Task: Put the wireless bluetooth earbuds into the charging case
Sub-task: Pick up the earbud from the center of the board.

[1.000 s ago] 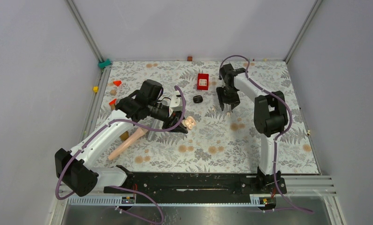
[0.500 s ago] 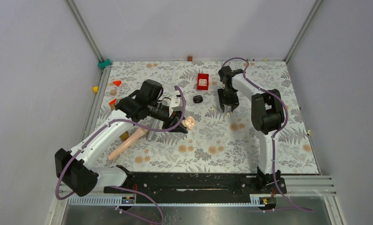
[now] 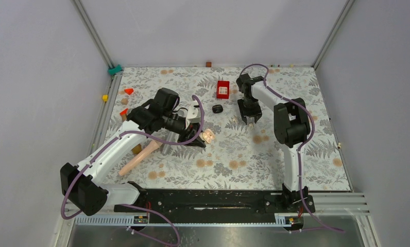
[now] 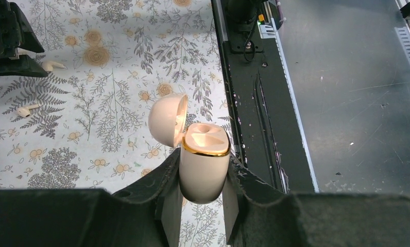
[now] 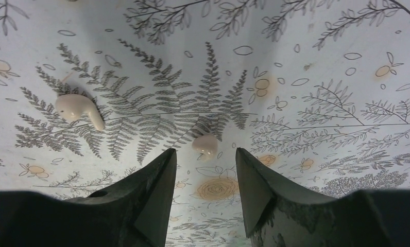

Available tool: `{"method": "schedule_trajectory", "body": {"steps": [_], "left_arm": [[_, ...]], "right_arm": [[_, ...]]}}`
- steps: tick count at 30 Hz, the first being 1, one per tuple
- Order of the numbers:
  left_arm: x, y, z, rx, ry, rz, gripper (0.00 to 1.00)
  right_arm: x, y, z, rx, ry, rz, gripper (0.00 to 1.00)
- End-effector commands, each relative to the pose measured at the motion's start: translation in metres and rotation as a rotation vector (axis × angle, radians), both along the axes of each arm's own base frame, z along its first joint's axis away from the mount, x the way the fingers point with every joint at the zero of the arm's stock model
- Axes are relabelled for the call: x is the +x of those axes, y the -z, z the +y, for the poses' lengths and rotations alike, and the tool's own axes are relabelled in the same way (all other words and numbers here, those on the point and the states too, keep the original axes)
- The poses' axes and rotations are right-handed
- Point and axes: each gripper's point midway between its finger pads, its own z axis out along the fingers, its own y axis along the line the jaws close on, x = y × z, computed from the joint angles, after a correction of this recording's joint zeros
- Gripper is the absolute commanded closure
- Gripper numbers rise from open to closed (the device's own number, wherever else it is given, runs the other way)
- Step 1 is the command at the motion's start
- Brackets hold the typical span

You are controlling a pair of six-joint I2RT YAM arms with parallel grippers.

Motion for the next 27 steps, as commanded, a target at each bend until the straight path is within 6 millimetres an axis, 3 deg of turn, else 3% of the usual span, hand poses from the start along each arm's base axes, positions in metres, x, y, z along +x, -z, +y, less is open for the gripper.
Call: {"method": "schedule_trajectory", "body": {"steps": [1, 18, 27], "left_arm": [[-0.002, -0.022, 0.001, -0.05, 0.014, -0.08, 1.0], [0.003, -0.022, 0.001, -0.037, -0.007, -0.064, 1.0], [0.003, -0.022, 0.001, -0.039, -0.01, -0.062, 1.0]], "right_arm": [[-0.001, -0.006, 0.008, -0.053, -0.067, -0.003, 0.46], [-0.008, -0.004, 0.001, -0.146, -0.12, -0.016, 0.43], [-0.021, 0.001, 0.027, -0.013, -0.127, 0.047, 0.45]]}}
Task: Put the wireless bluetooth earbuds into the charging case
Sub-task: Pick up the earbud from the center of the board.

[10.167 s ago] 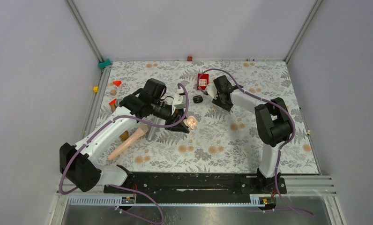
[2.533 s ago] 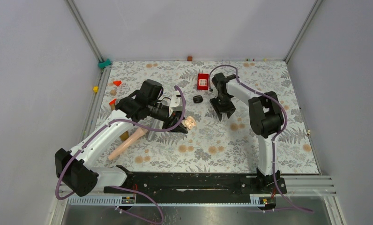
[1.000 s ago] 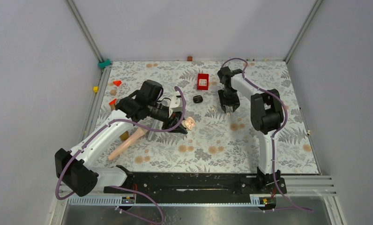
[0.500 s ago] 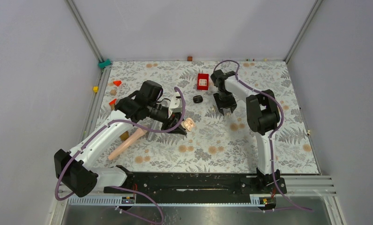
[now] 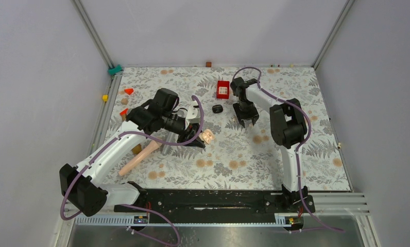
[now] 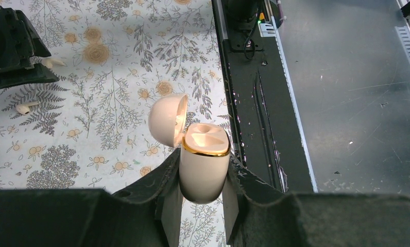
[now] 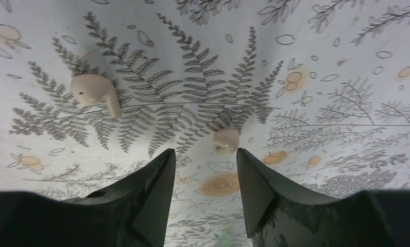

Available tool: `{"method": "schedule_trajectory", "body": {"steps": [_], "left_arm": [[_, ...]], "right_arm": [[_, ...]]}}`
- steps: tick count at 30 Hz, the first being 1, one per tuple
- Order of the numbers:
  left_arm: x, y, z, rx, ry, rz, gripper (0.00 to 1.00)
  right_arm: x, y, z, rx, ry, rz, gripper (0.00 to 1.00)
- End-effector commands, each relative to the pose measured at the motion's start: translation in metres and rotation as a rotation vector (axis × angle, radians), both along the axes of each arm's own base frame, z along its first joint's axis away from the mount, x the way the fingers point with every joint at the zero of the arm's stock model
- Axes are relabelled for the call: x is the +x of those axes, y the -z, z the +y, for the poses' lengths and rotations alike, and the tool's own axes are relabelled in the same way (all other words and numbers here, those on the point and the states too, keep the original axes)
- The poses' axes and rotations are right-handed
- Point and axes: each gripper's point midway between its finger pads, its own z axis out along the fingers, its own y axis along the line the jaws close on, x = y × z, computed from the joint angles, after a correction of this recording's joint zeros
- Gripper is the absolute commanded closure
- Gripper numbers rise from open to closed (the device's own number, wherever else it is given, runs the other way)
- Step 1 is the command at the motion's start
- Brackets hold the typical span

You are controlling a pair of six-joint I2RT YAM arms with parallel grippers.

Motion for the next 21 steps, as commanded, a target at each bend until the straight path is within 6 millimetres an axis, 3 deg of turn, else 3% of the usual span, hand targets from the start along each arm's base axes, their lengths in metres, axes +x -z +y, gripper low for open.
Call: {"method": "schedule_trajectory", "body": {"steps": [1, 7, 13, 16, 21], "left_arm": [[0.005, -0.023, 0.0, -0.049, -0.006, -0.065, 1.0], [0.006, -0.023, 0.001, -0.05, -0.011, -0.065, 1.0], [0.008, -0.022, 0.001, -0.048, -0.013, -0.063, 1.0], [0.008, -0.022, 0.001, -0.049, -0.011, -0.059, 1.0], [0.007, -0.023, 0.001, -0.053, -0.012, -0.061, 1.0]], "right_arm": [[-0.01, -0.001, 0.015, 0.06, -0.01, 0.043, 0.44], [-0.013, 0.006, 0.026, 0.109, 0.007, 0.079, 0.42], [-0.008, -0.016, 0.04, 0.204, 0.014, 0.005, 0.43], [-0.005, -0.021, 0.04, 0.207, 0.02, -0.018, 0.43], [0.003, -0.01, 0.029, 0.14, 0.038, -0.005, 0.43]]}}
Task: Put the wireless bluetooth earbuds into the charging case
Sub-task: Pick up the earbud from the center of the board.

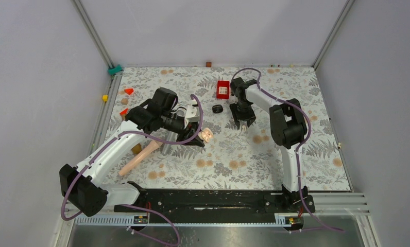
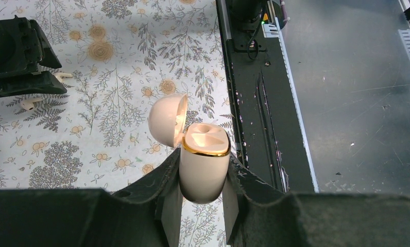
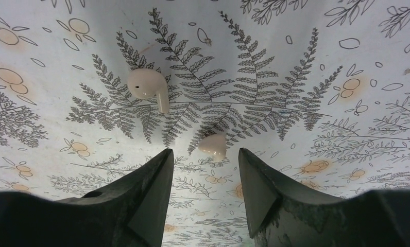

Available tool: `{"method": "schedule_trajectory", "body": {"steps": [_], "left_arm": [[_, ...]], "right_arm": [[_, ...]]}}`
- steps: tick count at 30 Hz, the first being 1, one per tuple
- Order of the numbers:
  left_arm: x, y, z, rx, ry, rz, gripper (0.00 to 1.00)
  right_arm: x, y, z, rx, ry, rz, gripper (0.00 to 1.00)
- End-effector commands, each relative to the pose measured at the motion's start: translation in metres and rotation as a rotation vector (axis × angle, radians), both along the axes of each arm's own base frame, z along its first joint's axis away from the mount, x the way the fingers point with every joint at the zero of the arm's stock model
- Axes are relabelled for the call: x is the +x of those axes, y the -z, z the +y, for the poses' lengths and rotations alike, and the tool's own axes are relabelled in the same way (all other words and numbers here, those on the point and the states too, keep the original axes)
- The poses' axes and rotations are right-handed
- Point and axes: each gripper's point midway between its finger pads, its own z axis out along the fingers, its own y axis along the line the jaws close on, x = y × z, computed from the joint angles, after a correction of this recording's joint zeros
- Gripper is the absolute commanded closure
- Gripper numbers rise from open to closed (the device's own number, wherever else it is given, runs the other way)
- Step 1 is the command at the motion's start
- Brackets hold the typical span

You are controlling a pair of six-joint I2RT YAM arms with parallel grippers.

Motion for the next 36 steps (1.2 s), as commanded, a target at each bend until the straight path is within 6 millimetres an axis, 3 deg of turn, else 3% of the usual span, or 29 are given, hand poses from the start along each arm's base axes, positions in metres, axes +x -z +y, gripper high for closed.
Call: {"method": "schedule_trajectory", "body": {"steps": [1, 9, 17, 27, 36], "left_arm": [[0.002, -0.023, -0.001, -0.053, 0.007, -0.065, 1.0], [0.003, -0.023, 0.0, -0.056, 0.006, -0.064, 1.0], [0.003, -0.024, 0.0, -0.057, 0.005, -0.062, 1.0], [0.002, -0.024, 0.0, -0.06, 0.006, -0.067, 1.0], [0.001, -0.026, 0.001, -0.065, 0.007, -0.071, 1.0]], "right_arm": [[0.012, -0.012, 0.001, -0.009, 0.026, -0.037, 0.44], [0.014, 0.001, 0.007, 0.021, 0.028, 0.03, 0.58], [0.013, -0.001, -0.001, -0.015, 0.007, 0.032, 0.57], [0.015, -0.024, -0.003, -0.015, -0.105, 0.02, 0.48], [0.013, -0.011, -0.006, -0.085, -0.158, 0.063, 0.51]]}}
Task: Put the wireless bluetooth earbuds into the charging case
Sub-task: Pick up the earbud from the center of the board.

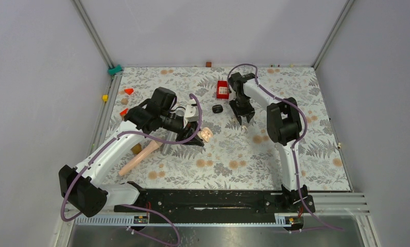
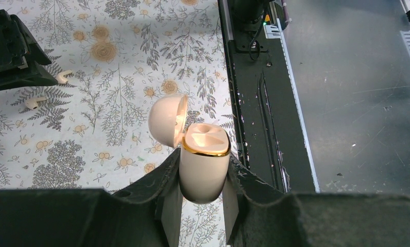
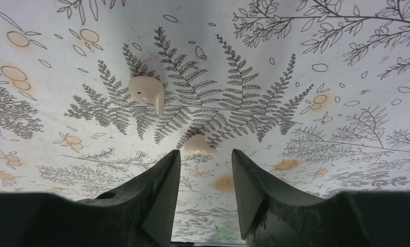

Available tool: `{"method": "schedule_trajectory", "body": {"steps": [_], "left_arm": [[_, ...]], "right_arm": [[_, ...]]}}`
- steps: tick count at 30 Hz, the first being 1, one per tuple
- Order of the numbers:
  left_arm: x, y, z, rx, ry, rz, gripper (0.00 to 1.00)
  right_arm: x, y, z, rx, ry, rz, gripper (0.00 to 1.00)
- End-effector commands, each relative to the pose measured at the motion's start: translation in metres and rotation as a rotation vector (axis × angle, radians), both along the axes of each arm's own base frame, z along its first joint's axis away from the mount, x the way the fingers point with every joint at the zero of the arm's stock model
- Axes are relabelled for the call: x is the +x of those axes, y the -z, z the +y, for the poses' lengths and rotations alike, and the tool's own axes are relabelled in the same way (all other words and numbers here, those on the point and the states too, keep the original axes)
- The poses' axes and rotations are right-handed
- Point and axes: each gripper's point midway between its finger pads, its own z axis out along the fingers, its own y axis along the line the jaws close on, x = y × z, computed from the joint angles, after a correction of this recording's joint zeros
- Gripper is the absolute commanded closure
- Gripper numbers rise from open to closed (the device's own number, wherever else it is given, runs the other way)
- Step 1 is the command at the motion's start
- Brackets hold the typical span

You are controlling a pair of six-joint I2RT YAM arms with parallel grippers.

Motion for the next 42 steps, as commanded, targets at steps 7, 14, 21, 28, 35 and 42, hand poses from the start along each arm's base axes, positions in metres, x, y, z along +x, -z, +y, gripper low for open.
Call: {"method": "schedule_trajectory", "body": {"steps": [7, 14, 21, 28, 35, 42], "left_arm": [[0.0, -0.024, 0.0, -0.062, 0.015, -0.066, 1.0], [-0.001, -0.025, 0.0, -0.065, 0.016, -0.067, 1.0], [-0.001, -0.026, 0.0, -0.067, 0.016, -0.067, 1.0], [-0.001, -0.027, 0.0, -0.068, 0.015, -0.069, 1.0], [-0.001, -0.027, 0.0, -0.068, 0.016, -0.069, 1.0], [-0.002, -0.028, 0.001, -0.072, 0.016, -0.07, 1.0]], "right_arm": [[-0.005, 0.006, 0.003, -0.101, -0.142, 0.029, 0.53], [-0.007, 0.008, 0.001, -0.165, -0.234, 0.036, 0.53], [-0.008, 0.005, -0.002, -0.205, -0.299, 0.089, 0.53], [-0.01, 0.006, -0.001, -0.23, -0.362, 0.134, 0.59], [-0.016, 0.005, -0.001, -0.255, -0.408, 0.158, 0.61], [-0.016, 0.0, -0.007, -0.326, -0.446, 0.138, 0.6]]}}
